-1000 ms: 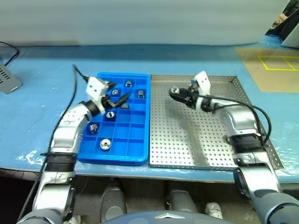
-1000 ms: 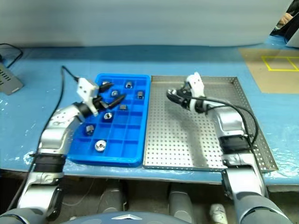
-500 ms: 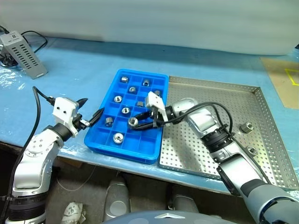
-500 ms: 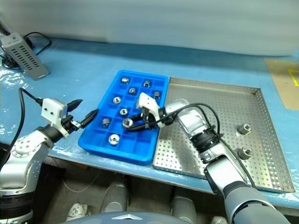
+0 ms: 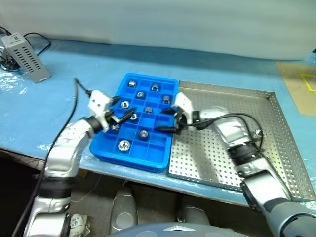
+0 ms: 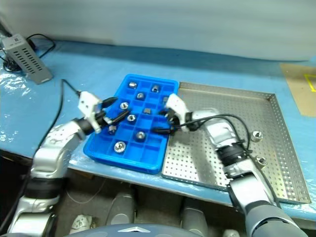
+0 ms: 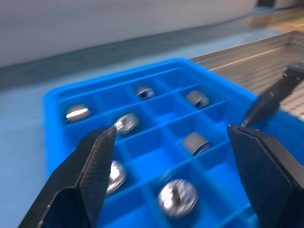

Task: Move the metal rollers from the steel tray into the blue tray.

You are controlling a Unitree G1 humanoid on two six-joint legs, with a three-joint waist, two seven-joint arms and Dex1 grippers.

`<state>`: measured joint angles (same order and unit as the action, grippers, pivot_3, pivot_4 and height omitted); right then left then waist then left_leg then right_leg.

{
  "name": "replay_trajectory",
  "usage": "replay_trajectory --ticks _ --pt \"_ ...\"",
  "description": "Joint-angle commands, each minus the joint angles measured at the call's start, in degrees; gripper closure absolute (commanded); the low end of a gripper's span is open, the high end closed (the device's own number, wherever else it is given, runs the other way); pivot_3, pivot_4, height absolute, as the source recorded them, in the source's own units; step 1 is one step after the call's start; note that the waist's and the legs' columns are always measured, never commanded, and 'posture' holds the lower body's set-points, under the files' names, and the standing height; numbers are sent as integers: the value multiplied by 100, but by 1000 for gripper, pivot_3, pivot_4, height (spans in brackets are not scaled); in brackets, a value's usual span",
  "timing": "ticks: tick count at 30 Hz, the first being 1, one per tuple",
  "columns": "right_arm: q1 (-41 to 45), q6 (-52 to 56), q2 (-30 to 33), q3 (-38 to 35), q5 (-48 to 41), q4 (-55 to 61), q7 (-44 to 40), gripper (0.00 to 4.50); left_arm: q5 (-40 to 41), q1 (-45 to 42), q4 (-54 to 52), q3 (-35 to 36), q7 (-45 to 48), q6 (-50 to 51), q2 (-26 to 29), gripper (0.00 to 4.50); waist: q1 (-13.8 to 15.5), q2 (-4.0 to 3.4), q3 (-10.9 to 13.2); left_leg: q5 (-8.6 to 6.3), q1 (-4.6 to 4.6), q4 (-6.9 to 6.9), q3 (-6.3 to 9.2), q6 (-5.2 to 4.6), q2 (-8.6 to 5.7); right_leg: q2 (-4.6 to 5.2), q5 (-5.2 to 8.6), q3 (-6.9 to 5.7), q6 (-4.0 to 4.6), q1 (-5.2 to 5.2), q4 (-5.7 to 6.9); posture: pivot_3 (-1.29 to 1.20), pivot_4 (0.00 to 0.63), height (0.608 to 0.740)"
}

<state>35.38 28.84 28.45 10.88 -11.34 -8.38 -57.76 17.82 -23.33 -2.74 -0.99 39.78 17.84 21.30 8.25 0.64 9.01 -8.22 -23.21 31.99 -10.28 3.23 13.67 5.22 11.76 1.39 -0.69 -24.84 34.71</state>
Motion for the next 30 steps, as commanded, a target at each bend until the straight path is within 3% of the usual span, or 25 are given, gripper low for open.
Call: replay_trajectory --ticks 1,5,8,13,22,25,30 --pt "-492 388 496 -881 -192 580 414 134 -108 -522 599 -369 407 -464 -240 515 -132 1 -1 0 1 1 0 -1 1 -3 0 1 0 0 -1 -192 150 740" --pt "-1230 805 1011 -1915 -164 1091 1137 134 -172 -1081 1445 -674 887 -878 -609 515 -449 0 -2 -3 2 -2 -5 -5 1 -14 1 17 -9 -7 -1 -314 150 740" --pt "-1585 1118 959 -2573 -118 1174 1909 134 -210 -1336 1905 -796 1128 -1127 -851 515 -719 -1 -3 -6 11 -5 -15 -10 3 -18 2 18 -7 -11 -2 -373 150 740" --pt "-1580 1091 684 -2726 129 888 2852 134 -282 -1435 2195 -831 1278 -1327 -1011 515 -1020 -1 -3 -24 39 8 -51 -41 6 -20 -1 24 -6 -16 0 -379 150 740" --pt "-805 987 46 -2998 43 -801 3956 134 -233 -1106 1765 -638 1198 -1119 -815 515 -995 -4 -4 -35 36 33 -78 -59 6 -10 -23 37 -5 -21 0 -299 150 740" --pt "-785 940 132 -2732 186 -1220 3926 714 -241 -1017 1614 -620 1125 -1015 -743 515 -909 -5 -4 -40 30 27 -82 -67 8 -11 -22 35 -4 -24 -11 -299 150 740" --pt "-729 779 -79 -2547 -99 -835 3546 2411 -244 -777 1248 -454 933 -862 -505 515 -891 -3 -4 -45 38 28 -90 -75 9 -9 -22 37 -4 -16 -16 -213 150 740"
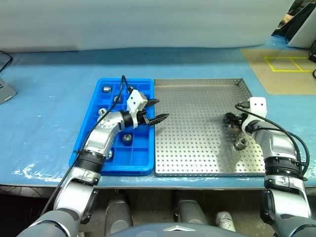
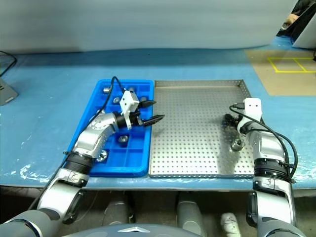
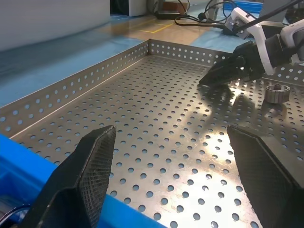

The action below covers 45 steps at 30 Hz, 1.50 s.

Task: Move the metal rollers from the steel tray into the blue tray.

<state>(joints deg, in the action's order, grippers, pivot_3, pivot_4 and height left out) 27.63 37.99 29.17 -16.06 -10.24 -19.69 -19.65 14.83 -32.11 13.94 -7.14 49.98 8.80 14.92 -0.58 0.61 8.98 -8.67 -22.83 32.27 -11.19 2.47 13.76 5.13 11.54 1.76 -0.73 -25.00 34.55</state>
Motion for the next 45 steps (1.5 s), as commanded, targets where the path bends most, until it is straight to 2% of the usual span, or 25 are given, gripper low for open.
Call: replay_trajectory --ticks 1,7,10,15,18,22,29,36,40,45 --pt "151 -250 -233 218 -266 446 -366 2778 49 149 -481 202 -131 65 179 515 -20 0 0 1 6 -1 0 2 2 -2 0 1 0 0 3 -208 150 740" --pt "830 -539 -775 838 -594 976 -1162 2809 206 286 -792 698 -411 233 547 515 -7 -10 6 9 11 -7 -1 15 4 -3 -5 3 6 -16 21 -102 150 740" --pt "1107 -385 -1021 1396 -997 1414 -2074 2809 290 499 -1018 1074 -601 353 844 515 58 -11 6 11 7 -17 0 18 8 -4 -6 -4 8 -21 21 -60 150 740" --pt "1072 -226 -1092 2265 -1207 1762 -3035 2809 305 936 -1327 1444 -808 424 1181 515 334 -9 6 7 5 -44 1 17 10 -4 1 -17 9 -19 8 25 150 740" --pt "908 -372 -967 2875 -965 1771 -3471 2809 365 1227 -1628 1617 -941 520 1269 515 499 -6 7 8 -11 -53 2 21 10 1 4 -30 12 -21 -1 68 150 740" --pt "967 -677 -1133 3085 -732 1453 -3385 2809 402 1538 -1934 1691 -1065 618 1300 515 648 -4 9 15 -19 -53 6 33 6 11 5 -37 11 -22 -1 102 150 740" --pt "1168 -1271 -1484 3080 -350 767 -3098 2809 401 1692 -2198 1656 -1207 738 1309 515 629 -2 9 27 -4 -60 31 52 9 8 8 -33 6 -25 19 132 150 740" --pt "1027 -1243 -1436 2884 -322 856 -2951 522 456 1433 -2279 1084 -1169 909 935 515 625 -2 9 41 -16 -64 39 73 3 -2 7 -39 8 -27 13 40 150 740" --pt "792 -1069 -1067 2485 -371 1296 -2695 522 382 910 -1794 504 -911 793 491 515 618 -2 9 41 -21 -61 36 73 2 -2 6 -37 8 -27 10 -109 150 740" --pt "33 -515 -342 1656 -593 2380 -2356 522 306 37 -658 54 -361 404 13 515 480 -1 8 42 -7 -52 22 72 -2 -4 5 -15 5 -22 12 -307 150 740"
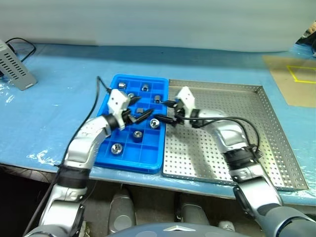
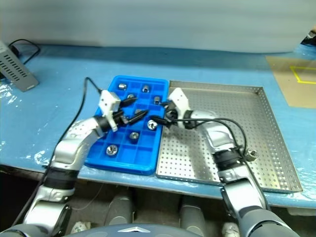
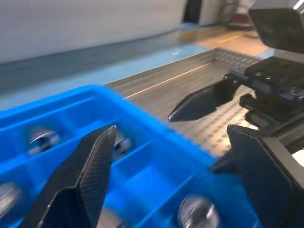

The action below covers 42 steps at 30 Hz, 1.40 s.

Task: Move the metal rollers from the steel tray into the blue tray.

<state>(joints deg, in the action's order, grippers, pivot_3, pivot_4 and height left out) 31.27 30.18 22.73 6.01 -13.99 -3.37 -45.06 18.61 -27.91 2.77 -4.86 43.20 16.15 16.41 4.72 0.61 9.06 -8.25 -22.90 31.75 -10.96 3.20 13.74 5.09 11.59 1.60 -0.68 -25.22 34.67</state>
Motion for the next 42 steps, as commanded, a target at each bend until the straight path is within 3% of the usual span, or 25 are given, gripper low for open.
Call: replay_trajectory --ticks 1,8,14,19,26,27,29,34,39,42 --pt "-548 404 460 -741 -263 1006 254 522 -96 -546 720 -234 444 -446 -217 515 -86 -1 0 0 5 0 -3 0 0 0 0 4 -1 3 0 -343 150 740" --pt "-2000 1373 1409 -2045 -678 2537 514 522 -120 -1099 1801 -432 1038 -991 -802 515 -554 -1 -1 -24 22 5 -26 -41 1 -4 0 23 -3 5 -10 -489 150 740" --pt "-2696 1798 1997 -2728 -690 2789 685 522 -188 -887 1860 -530 1221 -1176 -944 515 -755 -2 -2 -37 30 26 -37 -62 2 -2 3 30 -6 14 -14 -496 150 740" --pt "-2792 2116 1888 -2521 -742 2279 848 522 -214 -693 1740 -470 1194 -1177 -838 515 -818 -1 -3 -43 21 51 -36 -70 1 3 26 31 -52 18 -15 -454 150 740" --pt "-2944 2035 1852 -1748 -303 1405 1071 522 -198 -558 1437 -336 1009 -1073 -609 515 -820 7 -10 -50 9 48 -35 -80 2 4 6 22 -17 16 -25 -374 150 740" --pt "-2920 1988 1828 -1710 -363 1373 996 695 -218 -505 1385 -315 978 -1062 -551 515 -817 14 -15 -53 11 48 -34 -84 3 5 5 21 -17 21 -29 -363 150 740" --pt "-2709 1939 1705 -1716 -579 1475 891 1113 -242 -386 1254 -267 903 -1029 -429 515 -817 26 -21 -55 13 49 -34 -87 2 6 5 20 -17 30 -38 -337 150 740" --pt "-1345 1817 1204 -1665 -991 1532 794 2739 -206 -221 915 23 623 -928 -85 515 -873 20 -17 -53 16 51 -35 -83 5 5 -5 21 -37 0 -34 -225 150 740" --pt "541 1317 301 -872 -1070 754 419 2869 -95 251 164 785 74 -684 556 515 -700 12 -16 -31 26 37 -19 -47 12 -1 -29 12 -11 -25 12 -24 150 740" --pt "1063 1158 -171 -279 -1149 465 -179 2869 -37 707 -301 1250 -190 -522 923 515 -448 11 -16 -25 30 10 -13 -38 20 -3 -29 -2 9 -25 5 85 150 740"
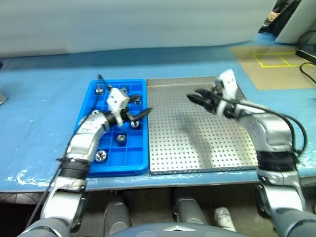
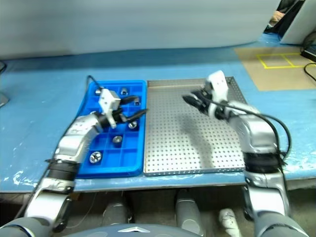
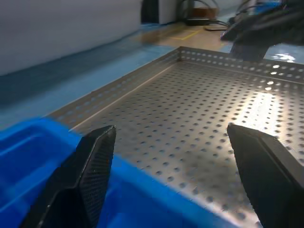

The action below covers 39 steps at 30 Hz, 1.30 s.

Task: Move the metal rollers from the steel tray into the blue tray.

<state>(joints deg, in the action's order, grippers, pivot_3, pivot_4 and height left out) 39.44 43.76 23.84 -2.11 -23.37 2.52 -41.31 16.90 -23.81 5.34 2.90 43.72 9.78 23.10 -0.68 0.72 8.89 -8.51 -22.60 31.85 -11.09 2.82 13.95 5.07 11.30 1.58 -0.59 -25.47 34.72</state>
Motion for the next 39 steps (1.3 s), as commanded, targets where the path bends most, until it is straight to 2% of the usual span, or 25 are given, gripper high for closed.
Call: replay_trajectory --ticks 1,3,6,8,13,19,21,22,25,26,29,33,36,39 --pt "329 -213 -408 776 -273 -170 -864 2869 133 521 -786 653 -347 183 377 515 181 0 0 0 -2 -11 -1 0 -2 0 8 -8 7 0 -1 130 150 740" --pt "380 -350 -539 1252 -231 -320 -1392 2869 172 916 -1202 972 -531 326 564 515 414 4 2 -3 -7 -33 -1 1 -6 3 15 -19 9 0 -11 224 150 740" --pt "220 -885 -252 2373 284 -604 -2451 2869 309 1779 -2117 1574 -893 633 714 515 734 6 1 -16 -32 -39 10 17 -4 10 36 -53 30 3 -20 306 150 740" --pt "178 -1105 -99 2732 451 -747 -2870 2869 382 2168 -2501 1761 -1044 771 723 515 946 6 2 -21 -58 -38 43 22 -7 16 49 -89 39 17 -35 331 150 740" --pt "133 -1218 126 3095 572 -828 -3500 2869 466 2546 -2939 1834 -1242 963 694 515 1228 2 5 -17 -56 -38 110 31 -5 25 53 -154 37 52 -35 356 150 740" --pt "-140 -972 267 3220 629 -587 -3638 2869 419 2182 -2647 1525 -1166 974 783 515 1258 -1 6 2 9 -63 133 62 -1 24 79 -143 0 84 5 308 150 740" --pt "-229 -978 283 3181 697 -571 -3517 2131 413 1987 -2477 1385 -1088 951 793 515 1245 -1 6 5 34 -74 139 67 -2 23 79 -142 1 101 6 284 150 740" --pt "-269 -985 270 3130 726 -555 -3411 1917 411 1875 -2386 1288 -1044 942 781 515 1239 -1 6 6 51 -77 140 69 -2 21 79 -141 1 113 6 269 150 740" --pt "-327 -1129 102 2770 744 -594 -2912 906 379 1503 -2098 891 -865 897 701 515 1213 1 4 10 62 -77 141 76 -6 21 79 -139 1 120 7 221 150 740" --pt "-232 -1078 -89 2345 578 -735 -2557 575 354 1309 -1949 690 -791 869 633 515 1179 2 4 12 60 -77 141 78 -6 19 78 -138 2 120 7 182 150 740" --pt "116 -1111 -439 1260 357 -1253 -1558 575 234 747 -1448 258 -656 677 398 515 1045 2 4 29 52 -73 145 100 -6 10 53 -140 43 105 12 98 150 740" --pt "278 -1583 -223 455 598 -1726 -719 575 70 -85 -465 -244 -261 246 15 515 913 4 1 62 12 -66 143 126 -9 6 42 -142 57 75 16 -21 150 740" --pt "86 -1722 22 29 596 -1588 -388 13 111 -523 149 -425 -11 27 -297 515 792 6 -1 59 6 -65 141 118 -15 2 42 -142 53 75 3 -86 150 740" --pt "-291 -1825 274 -310 816 -1475 163 0 179 -817 684 -444 199 -231 -591 21 595 6 -1 53 0 -68 141 109 -14 -1 32 -142 35 70 4 -169 150 740"
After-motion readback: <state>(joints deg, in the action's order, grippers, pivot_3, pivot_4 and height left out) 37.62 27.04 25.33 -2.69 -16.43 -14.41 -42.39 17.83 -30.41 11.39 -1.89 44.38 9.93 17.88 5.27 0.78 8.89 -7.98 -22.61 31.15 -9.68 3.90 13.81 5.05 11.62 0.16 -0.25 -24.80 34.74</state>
